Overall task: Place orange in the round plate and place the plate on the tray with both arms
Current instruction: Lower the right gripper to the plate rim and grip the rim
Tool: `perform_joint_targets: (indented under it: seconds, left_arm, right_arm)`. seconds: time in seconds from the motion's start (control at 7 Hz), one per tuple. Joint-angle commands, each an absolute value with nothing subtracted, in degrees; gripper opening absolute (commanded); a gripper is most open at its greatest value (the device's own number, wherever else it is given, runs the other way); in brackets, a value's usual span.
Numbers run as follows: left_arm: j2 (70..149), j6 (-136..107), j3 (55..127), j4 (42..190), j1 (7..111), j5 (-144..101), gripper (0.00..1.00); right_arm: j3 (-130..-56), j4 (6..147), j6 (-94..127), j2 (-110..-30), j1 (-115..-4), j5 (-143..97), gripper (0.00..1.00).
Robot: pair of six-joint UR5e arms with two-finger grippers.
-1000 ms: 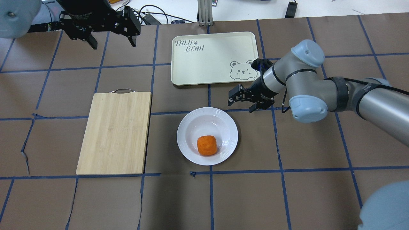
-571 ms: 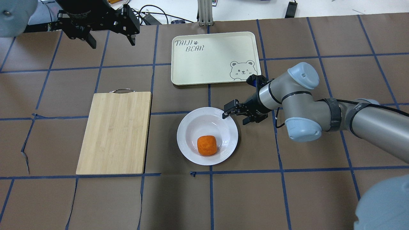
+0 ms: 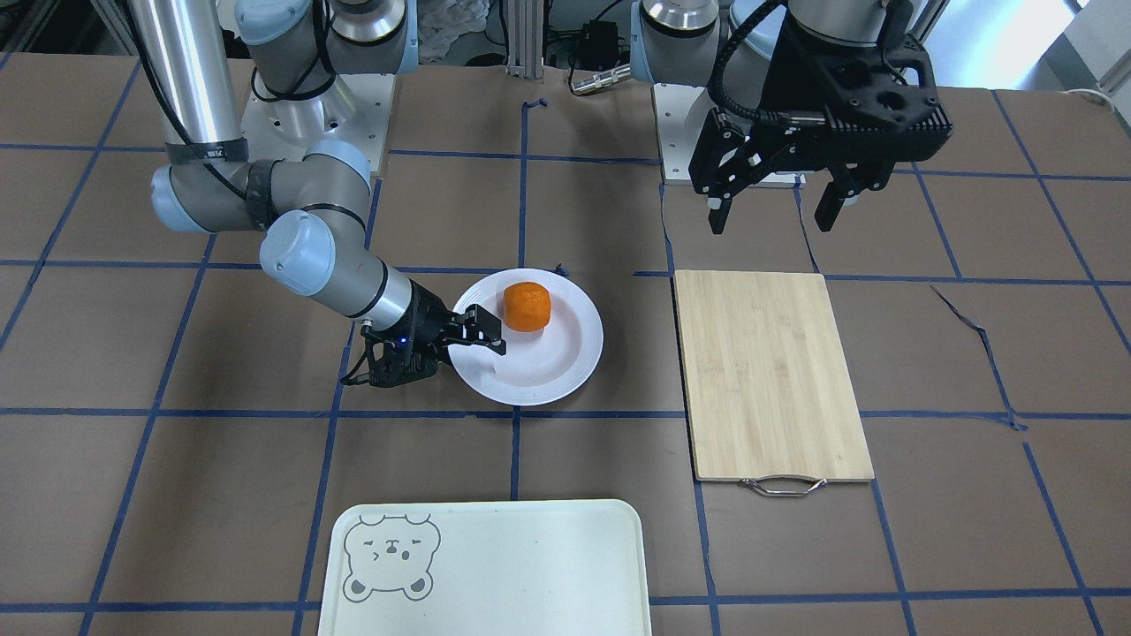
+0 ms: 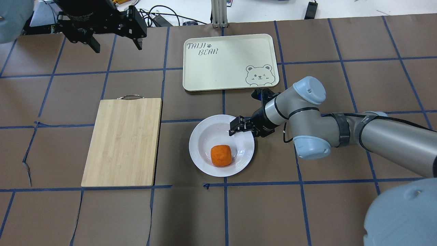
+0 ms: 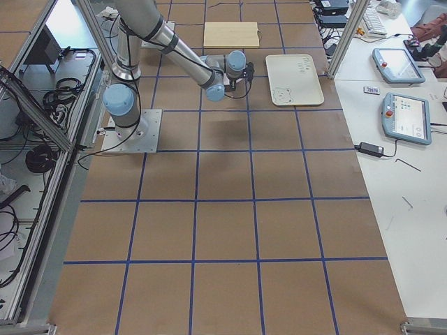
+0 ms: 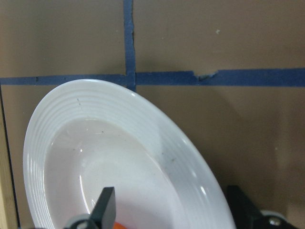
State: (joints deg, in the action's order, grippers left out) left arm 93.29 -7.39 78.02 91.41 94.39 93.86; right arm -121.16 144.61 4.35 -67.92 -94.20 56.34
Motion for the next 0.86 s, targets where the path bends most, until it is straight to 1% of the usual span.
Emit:
perform_joint_targets:
  seconds: [0.0,0.14,0.29,0.43,0.71]
  left_arm:
    - [93.08,-7.38,78.13,91.49,94.39,93.87,1.00]
    - [93.08,-7.38,78.13,91.49,94.31,93.87,1.00]
    - [93.08,-7.38,78.22,91.49,94.39,93.87,1.00]
    - [93.08,-7.38,78.22,91.49,94.31,93.87,1.00]
    - [92.90,-7.30,78.22,91.49,94.13,93.87,1.00]
  right_arm:
    - [-121.20,145.02,4.31,-67.68,-94.31,56.51,0.52]
    - [-121.11,145.02,4.05,-67.68,-94.31,56.60,0.39]
    - [-121.11,144.85,4.13,-67.68,-94.39,56.60,0.15]
    - [-121.11,145.02,4.30,-67.68,-94.39,56.60,0.00]
    - [-119.19,145.72,4.30,-67.76,-94.31,56.51,0.00]
